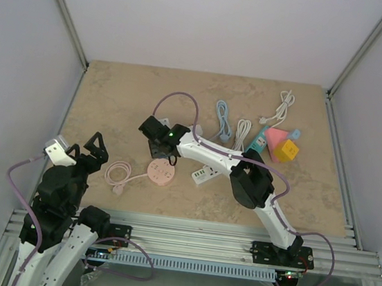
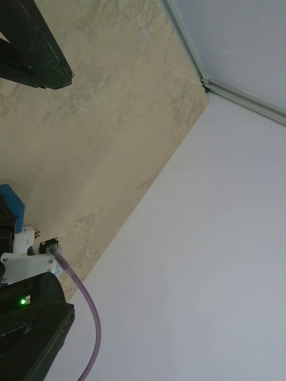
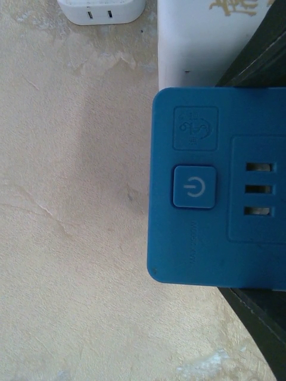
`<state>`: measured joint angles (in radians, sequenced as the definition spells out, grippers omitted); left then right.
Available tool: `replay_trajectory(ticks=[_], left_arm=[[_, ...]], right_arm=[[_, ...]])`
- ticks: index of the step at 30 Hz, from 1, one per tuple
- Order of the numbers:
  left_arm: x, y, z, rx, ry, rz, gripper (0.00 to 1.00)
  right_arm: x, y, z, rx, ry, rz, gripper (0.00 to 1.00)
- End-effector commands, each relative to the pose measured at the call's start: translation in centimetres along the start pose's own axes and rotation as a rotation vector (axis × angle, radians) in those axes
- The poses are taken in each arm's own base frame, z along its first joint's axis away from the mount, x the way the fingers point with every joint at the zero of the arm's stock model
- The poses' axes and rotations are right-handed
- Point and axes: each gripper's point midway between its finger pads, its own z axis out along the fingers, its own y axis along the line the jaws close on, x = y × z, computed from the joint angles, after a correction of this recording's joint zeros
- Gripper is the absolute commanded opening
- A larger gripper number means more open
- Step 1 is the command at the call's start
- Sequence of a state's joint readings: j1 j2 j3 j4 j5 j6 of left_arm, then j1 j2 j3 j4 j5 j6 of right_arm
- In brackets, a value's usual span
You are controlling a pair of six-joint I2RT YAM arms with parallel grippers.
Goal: Insert the plug
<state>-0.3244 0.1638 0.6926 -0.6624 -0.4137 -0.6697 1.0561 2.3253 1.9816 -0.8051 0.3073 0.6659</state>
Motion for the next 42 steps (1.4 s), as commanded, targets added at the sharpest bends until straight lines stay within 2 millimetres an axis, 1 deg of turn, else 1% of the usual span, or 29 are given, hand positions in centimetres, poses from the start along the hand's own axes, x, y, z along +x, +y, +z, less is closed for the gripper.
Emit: replay_trajectory(ticks=[1, 3, 4, 6, 8, 10, 11, 13, 16, 18, 21, 24, 26, 28, 29, 31, 32, 33, 38, 42], left_arm=[[0.1, 0.4, 0.0, -0.017, -0.007, 0.001, 0.99], [0.2, 0.5, 0.1, -0.018, -0.005, 0.003, 1.00], [0.2, 0.4, 0.1, -0.018, -0.004, 0.004, 1.00], [0.3, 0.4, 0.2, -0.020, 0.000, 0.006, 0.99], [0.4, 0.4, 0.3, -0.020, 0.005, 0.010, 1.00], [0.4, 0.3, 0.5, -0.021, 0.010, 0.013, 0.99], [0.5, 0.3, 0.5, -0.021, 0.013, 0.015, 0.99], [0.5, 0.3, 0.6, -0.024, 0.015, 0.016, 0.99], [0.6, 0.3, 0.6, -0.026, 0.017, 0.017, 0.99], [0.6, 0.3, 0.7, -0.026, 0.017, 0.018, 0.99], [0.7, 0.4, 0.8, -0.031, 0.022, 0.021, 0.99], [0.8, 0.3, 0.9, -0.032, 0.026, 0.023, 1.00], [0.8, 0.4, 0.9, -0.033, 0.025, 0.022, 0.99], [0.8, 0.4, 0.9, -0.034, 0.025, 0.023, 0.99], [0.8, 0.4, 0.9, -0.034, 0.026, 0.023, 0.99], [0.8, 0.4, 0.9, -0.037, 0.028, 0.024, 0.99], [0.8, 0.4, 0.9, -0.037, 0.028, 0.023, 1.00], [0.8, 0.4, 0.9, -0.037, 0.028, 0.024, 0.99], [0.8, 0.4, 0.9, -0.038, 0.027, 0.023, 0.99], [0.8, 0.5, 0.9, -0.041, 0.026, 0.022, 0.99]], right_arm=[[11.4, -1.6, 9.6, 0.071, 0.291, -0.038, 0.25], [9.8, -1.1, 8.5, 0.055, 0.245, -0.029, 0.29], [8.7, -0.9, 7.8, 0.046, 0.216, -0.025, 0.33], [5.9, -0.5, 5.8, 0.032, 0.144, -0.015, 0.42], [3.4, -0.1, 4.2, 0.018, 0.070, -0.022, 0.48], [1.5, -0.3, 3.4, 0.021, 0.013, -0.013, 0.50], [1.0, -0.5, 3.4, 0.024, -0.004, -0.008, 0.50], [0.3, -0.8, 3.7, 0.025, -0.024, 0.012, 0.47], [-0.6, -0.9, 4.2, 0.023, -0.060, 0.039, 0.38], [-1.3, -0.8, 4.2, 0.016, -0.100, 0.063, 0.35], [-2.6, -0.5, 4.0, -0.010, -0.158, 0.108, 0.35], [-3.2, -0.2, 4.1, -0.017, -0.189, 0.129, 0.36], [-3.3, -0.2, 4.1, -0.017, -0.190, 0.130, 0.38], [-3.4, -0.1, 3.7, -0.020, -0.182, 0.123, 0.44], [-3.5, -0.1, 3.3, -0.019, -0.181, 0.121, 0.48], [-4.0, -0.1, 2.0, -0.023, -0.188, 0.115, 0.62], [-4.3, -0.1, 1.1, -0.029, -0.198, 0.113, 0.66], [-4.7, -0.2, 0.4, -0.034, -0.206, 0.118, 0.69], [-6.5, -0.4, -3.6, -0.078, -0.263, 0.135, 0.75], [-7.3, -0.5, -5.6, -0.100, -0.284, 0.146, 0.76]])
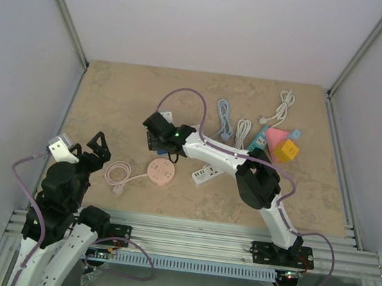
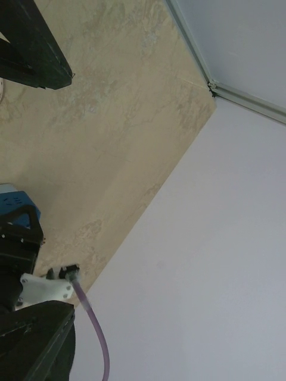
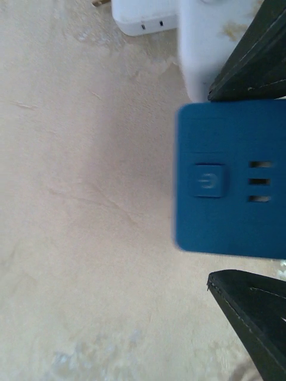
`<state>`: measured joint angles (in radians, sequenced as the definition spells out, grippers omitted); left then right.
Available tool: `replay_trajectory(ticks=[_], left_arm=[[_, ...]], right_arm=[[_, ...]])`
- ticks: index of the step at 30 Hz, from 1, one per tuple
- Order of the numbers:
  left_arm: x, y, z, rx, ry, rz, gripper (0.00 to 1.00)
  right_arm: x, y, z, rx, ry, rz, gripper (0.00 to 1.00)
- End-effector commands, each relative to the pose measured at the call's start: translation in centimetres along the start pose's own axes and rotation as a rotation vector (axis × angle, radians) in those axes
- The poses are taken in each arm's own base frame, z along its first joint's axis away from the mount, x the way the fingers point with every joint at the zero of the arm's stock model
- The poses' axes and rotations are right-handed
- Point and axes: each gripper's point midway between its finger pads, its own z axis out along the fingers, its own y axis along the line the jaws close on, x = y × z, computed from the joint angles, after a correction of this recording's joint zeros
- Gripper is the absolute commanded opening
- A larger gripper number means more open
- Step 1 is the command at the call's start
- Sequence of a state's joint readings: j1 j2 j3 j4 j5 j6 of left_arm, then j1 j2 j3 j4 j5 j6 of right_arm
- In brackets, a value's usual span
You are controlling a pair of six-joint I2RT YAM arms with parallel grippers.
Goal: Insert the plug
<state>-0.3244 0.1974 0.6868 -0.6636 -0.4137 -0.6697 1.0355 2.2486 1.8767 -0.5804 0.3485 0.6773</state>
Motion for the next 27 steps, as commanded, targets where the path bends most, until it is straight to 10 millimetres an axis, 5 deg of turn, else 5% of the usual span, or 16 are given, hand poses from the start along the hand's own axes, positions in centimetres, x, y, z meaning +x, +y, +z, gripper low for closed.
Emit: replay_trajectory(ticks=[1, 8, 12, 18, 22, 27], left_arm=[[0.0, 0.3, 0.2, -0.019, -0.004, 0.006, 0.99], [0.0, 0.4, 0.2, -0.023, -0.005, 0.003, 0.99], [0.1, 0.4, 0.2, -0.022, -0.004, 0.005, 0.99], [0.3, 0.1, 0.5, -0.018, 0.013, 0.018, 0.99], [0.5, 0.1, 0.8, -0.026, 0.022, 0.021, 1.00], [0.5, 0.3, 0.9, -0.037, 0.022, 0.023, 0.99]], right_arm=[[-4.2, 0.3, -4.0, -0.047, -0.108, 0.059, 0.76], [-4.3, 0.4, -5.3, -0.076, -0.095, 0.041, 0.83], [-5.7, -1.1, -7.4, -0.063, -0.144, 0.044, 0.78], [-7.0, -8.0, -8.6, 0.000, -0.163, 0.096, 0.70], [-5.2, -13.9, -6.9, 0.050, -0.077, 0.140, 0.64], [-3.1, -17.5, -4.1, 0.060, 0.038, 0.088, 0.67]])
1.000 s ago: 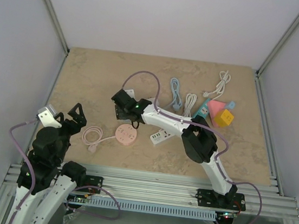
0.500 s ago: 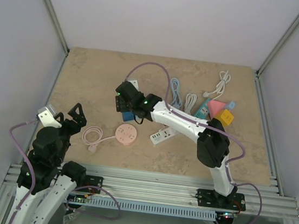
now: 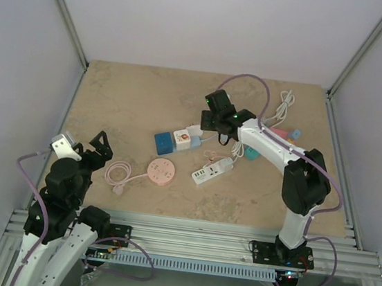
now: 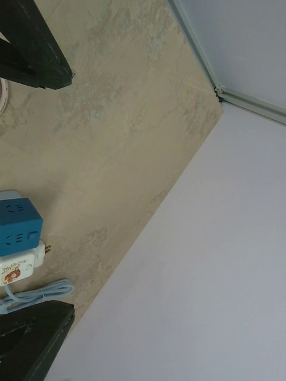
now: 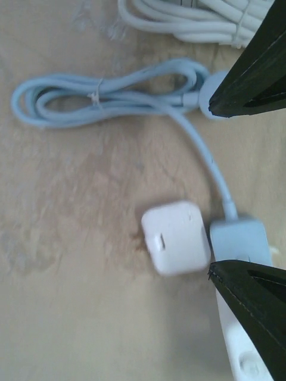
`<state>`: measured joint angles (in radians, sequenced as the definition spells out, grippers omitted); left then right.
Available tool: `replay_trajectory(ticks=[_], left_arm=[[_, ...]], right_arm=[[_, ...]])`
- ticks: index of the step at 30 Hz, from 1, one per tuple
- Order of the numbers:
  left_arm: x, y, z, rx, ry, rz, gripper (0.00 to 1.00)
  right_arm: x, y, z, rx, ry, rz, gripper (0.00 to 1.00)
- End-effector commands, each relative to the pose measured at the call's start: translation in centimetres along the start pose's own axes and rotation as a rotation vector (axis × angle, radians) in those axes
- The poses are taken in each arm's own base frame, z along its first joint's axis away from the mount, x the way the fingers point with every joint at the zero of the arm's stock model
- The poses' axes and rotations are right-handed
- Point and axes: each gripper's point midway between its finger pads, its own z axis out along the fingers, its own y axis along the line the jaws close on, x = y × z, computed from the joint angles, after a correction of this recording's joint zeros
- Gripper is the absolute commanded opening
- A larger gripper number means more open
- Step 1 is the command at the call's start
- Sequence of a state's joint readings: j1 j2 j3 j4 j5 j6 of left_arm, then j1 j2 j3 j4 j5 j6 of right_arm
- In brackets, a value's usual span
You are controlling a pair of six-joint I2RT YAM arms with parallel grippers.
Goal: Insert the plug
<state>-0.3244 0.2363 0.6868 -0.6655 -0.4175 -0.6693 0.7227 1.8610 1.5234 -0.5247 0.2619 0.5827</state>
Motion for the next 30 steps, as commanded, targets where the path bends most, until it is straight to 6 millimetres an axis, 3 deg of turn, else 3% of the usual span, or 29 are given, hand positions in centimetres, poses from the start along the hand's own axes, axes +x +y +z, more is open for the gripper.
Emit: replay_trajectory(ticks=[1, 6, 8, 14, 21, 26, 30], left_arm=[[0.0, 0.2, 0.2, -0.014, -0.004, 0.007, 0.99], [0.1, 0.3, 0.3, -0.022, 0.002, 0.009, 0.99], [0.1, 0.3, 0.3, -0.025, 0.003, 0.008, 1.00], [0.2, 0.4, 0.5, -0.034, 0.009, 0.009, 1.00], [0.3, 0.4, 0.6, -0.041, 0.010, 0.011, 0.99], [0.3, 0.4, 0.6, -0.043, 0.012, 0.011, 0.99], [0.3, 0.5, 0.7, -0.045, 0.014, 0.013, 0.99]], right_arm=[[2.5, -1.0, 2.6, -0.015, 0.119, -0.104, 0.68], [4.0, 0.0, 6.2, -0.042, 0.194, -0.197, 0.69], [4.3, 0.7, 7.4, -0.057, 0.203, -0.232, 0.75], [3.7, 1.7, 9.8, -0.062, 0.182, -0.260, 0.82], [6.0, 3.4, 12.6, -0.148, 0.279, -0.336, 0.88], [6.9, 3.2, 13.6, -0.147, 0.301, -0.354, 0.93], [7.1, 1.3, 14.5, -0.055, 0.329, -0.363, 0.92]])
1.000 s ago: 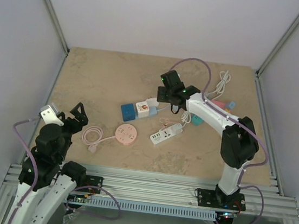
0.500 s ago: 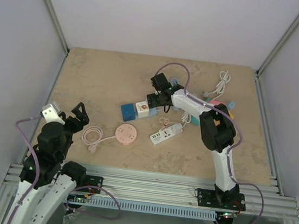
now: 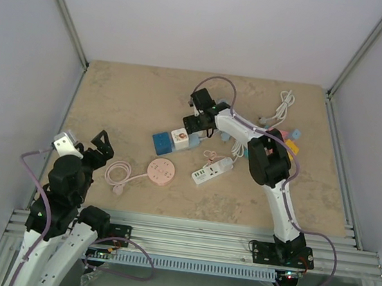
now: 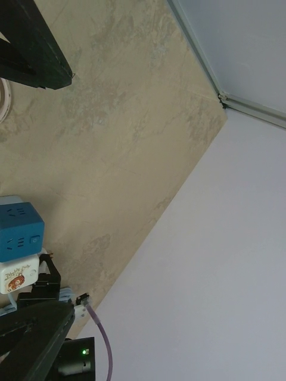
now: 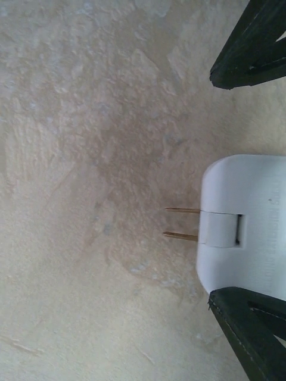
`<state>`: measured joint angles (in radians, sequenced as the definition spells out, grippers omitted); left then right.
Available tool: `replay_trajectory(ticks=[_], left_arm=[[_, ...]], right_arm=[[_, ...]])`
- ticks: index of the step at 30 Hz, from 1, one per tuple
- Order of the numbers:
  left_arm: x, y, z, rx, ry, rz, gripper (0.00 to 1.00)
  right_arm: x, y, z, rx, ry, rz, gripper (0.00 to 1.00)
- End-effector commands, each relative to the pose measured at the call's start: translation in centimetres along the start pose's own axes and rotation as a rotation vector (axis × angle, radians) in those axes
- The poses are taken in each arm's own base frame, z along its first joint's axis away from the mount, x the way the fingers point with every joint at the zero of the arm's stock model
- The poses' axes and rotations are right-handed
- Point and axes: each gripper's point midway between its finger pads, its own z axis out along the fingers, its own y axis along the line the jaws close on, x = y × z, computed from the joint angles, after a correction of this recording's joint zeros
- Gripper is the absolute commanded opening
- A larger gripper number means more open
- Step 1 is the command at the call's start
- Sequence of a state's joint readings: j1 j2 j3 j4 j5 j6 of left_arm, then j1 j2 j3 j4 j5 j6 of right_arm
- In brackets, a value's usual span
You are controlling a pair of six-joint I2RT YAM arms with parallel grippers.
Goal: Insert the plug
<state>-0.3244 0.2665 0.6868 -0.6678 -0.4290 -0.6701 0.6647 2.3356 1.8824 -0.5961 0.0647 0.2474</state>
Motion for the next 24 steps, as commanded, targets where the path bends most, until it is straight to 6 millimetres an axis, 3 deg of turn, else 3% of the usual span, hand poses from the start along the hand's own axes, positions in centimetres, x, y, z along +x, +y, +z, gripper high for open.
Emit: replay_trajectory(ticks=[1, 7, 14, 24], left_arm=[[0.0, 0.2, 0.1, -0.018, -0.003, 0.000, 0.99], [0.0, 0.3, 0.2, -0.021, -0.001, 0.001, 0.99], [0.0, 0.3, 0.3, -0.024, 0.002, 0.003, 0.99], [0.0, 0.3, 0.2, -0.026, 0.000, 0.003, 1.00]], right_arm=[[2.8, -0.3, 2.1, 0.054, 0.109, -0.033, 0.90], [3.2, -4.1, 0.8, 0.217, 0.115, 0.027, 0.76], [1.9, -3.6, -1.1, 0.178, 0.067, 0.065, 0.66], [0.9, -5.9, -2.1, 0.299, 0.034, 0.133, 0.55]])
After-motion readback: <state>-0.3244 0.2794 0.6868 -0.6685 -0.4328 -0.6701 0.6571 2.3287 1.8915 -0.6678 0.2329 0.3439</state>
